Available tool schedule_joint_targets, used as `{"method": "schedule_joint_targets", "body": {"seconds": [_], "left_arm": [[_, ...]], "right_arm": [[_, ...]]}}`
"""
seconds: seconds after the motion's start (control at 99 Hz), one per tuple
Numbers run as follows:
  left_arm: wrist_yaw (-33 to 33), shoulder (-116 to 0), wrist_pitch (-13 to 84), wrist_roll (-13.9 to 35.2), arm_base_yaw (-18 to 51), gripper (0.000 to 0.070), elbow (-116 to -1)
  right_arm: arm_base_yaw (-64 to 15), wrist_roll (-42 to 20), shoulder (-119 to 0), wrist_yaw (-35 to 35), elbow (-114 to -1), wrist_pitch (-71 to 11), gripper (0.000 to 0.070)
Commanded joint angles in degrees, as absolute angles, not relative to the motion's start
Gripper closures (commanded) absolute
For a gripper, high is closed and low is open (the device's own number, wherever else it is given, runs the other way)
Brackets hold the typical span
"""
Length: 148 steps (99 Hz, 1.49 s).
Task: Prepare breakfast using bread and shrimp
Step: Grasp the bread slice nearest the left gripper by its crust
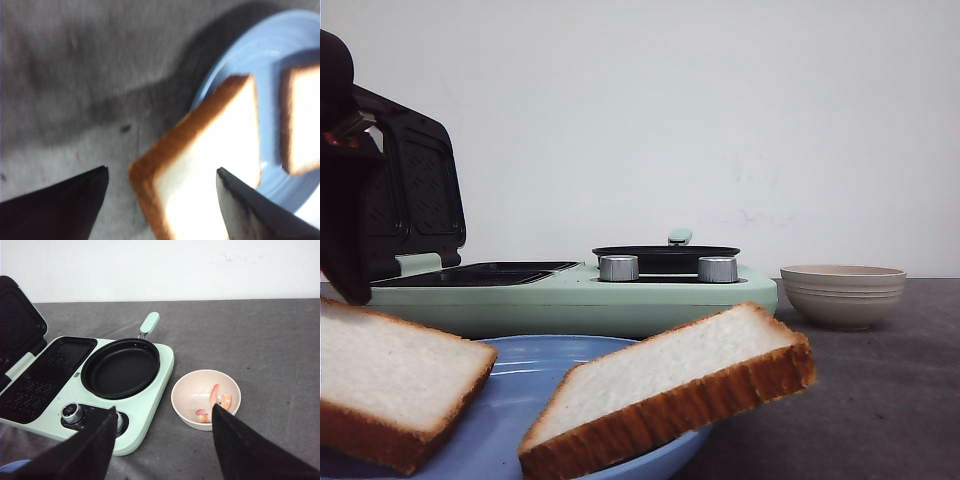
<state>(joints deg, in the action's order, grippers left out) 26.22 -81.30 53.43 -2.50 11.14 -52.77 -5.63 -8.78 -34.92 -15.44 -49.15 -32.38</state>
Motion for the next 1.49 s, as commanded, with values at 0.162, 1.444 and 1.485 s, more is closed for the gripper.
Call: {"method": "schedule_joint_targets", "body": {"seconds": [0.162,1.444,1.485], "left_arm": [[28.14,-82.04,52.56,-3.64,11.20,0.0339,-53.56],[28.12,-82.06,54.04,-3.84,11.20,0.0696,-53.56],[28.12,-82.06,54.19,-3.84,11.20,0.0696,-53.56]], "right_arm": [[-5.87,-8.14,-35.14,-15.62,-50.28,-32.01,0.0329],[-5.87,-8.14,-35.14,-15.62,-50.28,-32.05,0.0329],[-5.87,-8.14,-35.14,-15.62,-50.28,-32.05,0.0329]]}}
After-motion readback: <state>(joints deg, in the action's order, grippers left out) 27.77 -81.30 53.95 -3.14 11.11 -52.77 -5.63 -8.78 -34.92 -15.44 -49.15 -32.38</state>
